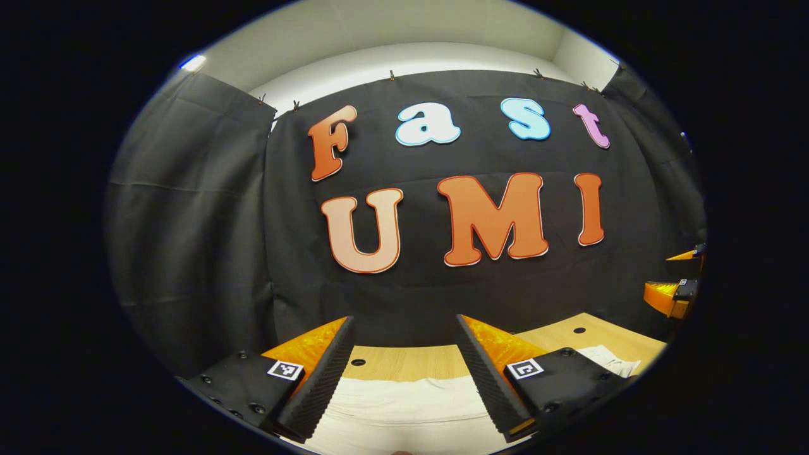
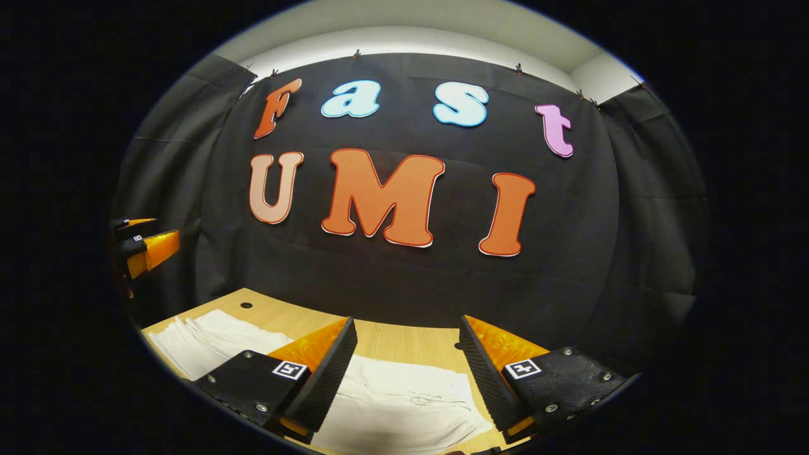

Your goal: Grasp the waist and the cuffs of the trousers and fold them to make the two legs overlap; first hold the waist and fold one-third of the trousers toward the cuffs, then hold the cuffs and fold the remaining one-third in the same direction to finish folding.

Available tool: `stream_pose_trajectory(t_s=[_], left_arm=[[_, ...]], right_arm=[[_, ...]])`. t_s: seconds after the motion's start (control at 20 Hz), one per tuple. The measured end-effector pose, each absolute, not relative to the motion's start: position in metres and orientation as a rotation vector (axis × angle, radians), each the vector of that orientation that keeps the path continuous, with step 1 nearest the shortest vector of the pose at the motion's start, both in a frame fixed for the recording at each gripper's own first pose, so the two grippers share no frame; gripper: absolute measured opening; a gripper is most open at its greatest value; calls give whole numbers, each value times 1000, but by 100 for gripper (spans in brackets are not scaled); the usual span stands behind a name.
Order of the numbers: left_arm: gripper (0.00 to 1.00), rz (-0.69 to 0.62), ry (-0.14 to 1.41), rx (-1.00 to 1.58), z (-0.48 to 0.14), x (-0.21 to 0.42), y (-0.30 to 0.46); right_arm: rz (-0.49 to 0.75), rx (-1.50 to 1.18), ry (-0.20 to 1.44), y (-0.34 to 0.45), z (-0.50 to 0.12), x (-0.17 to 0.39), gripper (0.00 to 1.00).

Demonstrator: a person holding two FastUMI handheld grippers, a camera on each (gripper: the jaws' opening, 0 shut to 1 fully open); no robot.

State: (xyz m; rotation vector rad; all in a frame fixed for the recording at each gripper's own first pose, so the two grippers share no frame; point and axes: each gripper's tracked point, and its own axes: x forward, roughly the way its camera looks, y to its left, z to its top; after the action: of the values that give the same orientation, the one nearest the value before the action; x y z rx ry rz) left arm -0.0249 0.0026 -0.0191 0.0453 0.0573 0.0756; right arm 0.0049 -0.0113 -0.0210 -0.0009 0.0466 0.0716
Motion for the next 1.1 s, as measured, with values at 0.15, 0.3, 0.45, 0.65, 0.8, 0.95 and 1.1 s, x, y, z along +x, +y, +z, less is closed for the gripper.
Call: stream_pose_trajectory(t_s=[0.15,0.3,0.45,0.65,0.8,0.95,1.1], left_arm=[[100,99,102,32,-31,-24,8],[100,126,176,3,-53,-27,16],[100,158,259,-63,-81,-36,29],[100,225,395,-138,-128,-52,55],[99,248,547,-186,-175,-65,70],[99,273,657,-222,-212,-64,82],[99,328,758,-281,-242,-73,106]], right_arm=[[83,36,110,-20,-40,8,98],[84,78,182,-36,-62,8,98],[116,159,244,-43,-82,6,98],[106,225,367,-55,-117,8,98],[64,329,479,-65,-140,12,98],[-6,426,611,-73,-175,11,96],[-67,462,714,-91,-205,8,96]])
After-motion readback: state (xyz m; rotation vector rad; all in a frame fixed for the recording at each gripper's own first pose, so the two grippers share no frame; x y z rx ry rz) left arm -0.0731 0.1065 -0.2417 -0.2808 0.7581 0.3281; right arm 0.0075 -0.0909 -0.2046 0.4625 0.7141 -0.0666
